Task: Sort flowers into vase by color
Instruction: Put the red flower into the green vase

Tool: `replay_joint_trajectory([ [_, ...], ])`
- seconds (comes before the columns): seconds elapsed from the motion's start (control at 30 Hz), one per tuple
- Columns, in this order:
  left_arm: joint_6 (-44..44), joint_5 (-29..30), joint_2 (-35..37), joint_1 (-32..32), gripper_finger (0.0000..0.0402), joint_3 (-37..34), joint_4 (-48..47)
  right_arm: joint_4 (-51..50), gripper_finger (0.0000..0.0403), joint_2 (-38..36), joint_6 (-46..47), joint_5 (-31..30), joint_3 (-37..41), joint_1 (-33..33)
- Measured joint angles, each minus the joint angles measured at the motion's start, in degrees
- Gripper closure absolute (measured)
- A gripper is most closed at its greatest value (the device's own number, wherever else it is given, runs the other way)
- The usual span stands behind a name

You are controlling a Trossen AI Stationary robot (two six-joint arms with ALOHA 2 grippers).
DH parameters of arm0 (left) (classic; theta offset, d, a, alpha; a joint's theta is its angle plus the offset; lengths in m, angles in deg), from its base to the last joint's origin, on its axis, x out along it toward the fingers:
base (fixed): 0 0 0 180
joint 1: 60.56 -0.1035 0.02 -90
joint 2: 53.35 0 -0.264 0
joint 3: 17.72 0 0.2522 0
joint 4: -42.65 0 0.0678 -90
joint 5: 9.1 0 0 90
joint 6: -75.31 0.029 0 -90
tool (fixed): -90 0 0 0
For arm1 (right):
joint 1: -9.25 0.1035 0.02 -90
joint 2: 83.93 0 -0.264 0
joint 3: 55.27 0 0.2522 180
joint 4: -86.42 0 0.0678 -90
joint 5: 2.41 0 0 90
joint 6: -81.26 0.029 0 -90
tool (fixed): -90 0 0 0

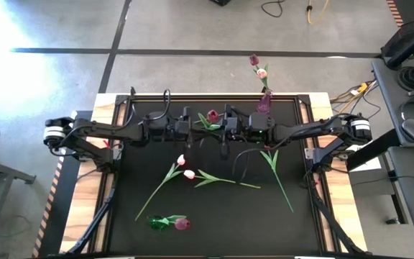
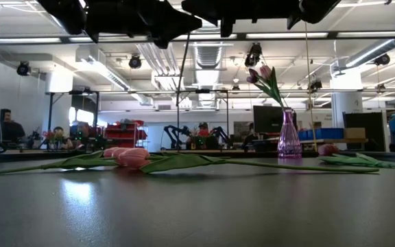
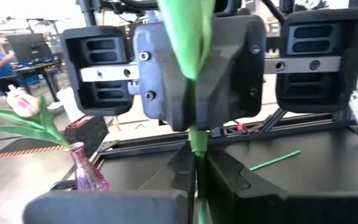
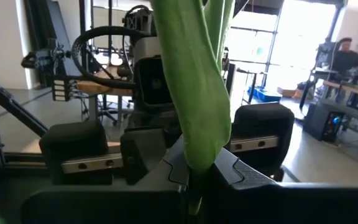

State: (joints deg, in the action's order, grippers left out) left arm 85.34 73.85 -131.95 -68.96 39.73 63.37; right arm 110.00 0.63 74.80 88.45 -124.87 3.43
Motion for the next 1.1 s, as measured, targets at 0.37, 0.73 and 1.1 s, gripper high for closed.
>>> replay_joint_trajectory([
  [0.37, 0.24, 1.91, 5.16, -0.02, 0.0401, -1.50, -1.99, -0.62, 0.0358, -1.74, -2.58, -0.42, 0.00, -0.02],
  [0.73, -1.94, 3.25, 17.84, 0.08, 0.0401, -9.79, -0.57, -2.25, 0.0238, -2.28, -2.69, -0.80, 0.00, -0.07],
  [1.1, -8.32, 4.71, 33.20, 7.17, 0.0402, -18.16, 1.37, -7.08, 0.0314, -2.93, -3.79, -2.40, 0.06, -0.07],
])
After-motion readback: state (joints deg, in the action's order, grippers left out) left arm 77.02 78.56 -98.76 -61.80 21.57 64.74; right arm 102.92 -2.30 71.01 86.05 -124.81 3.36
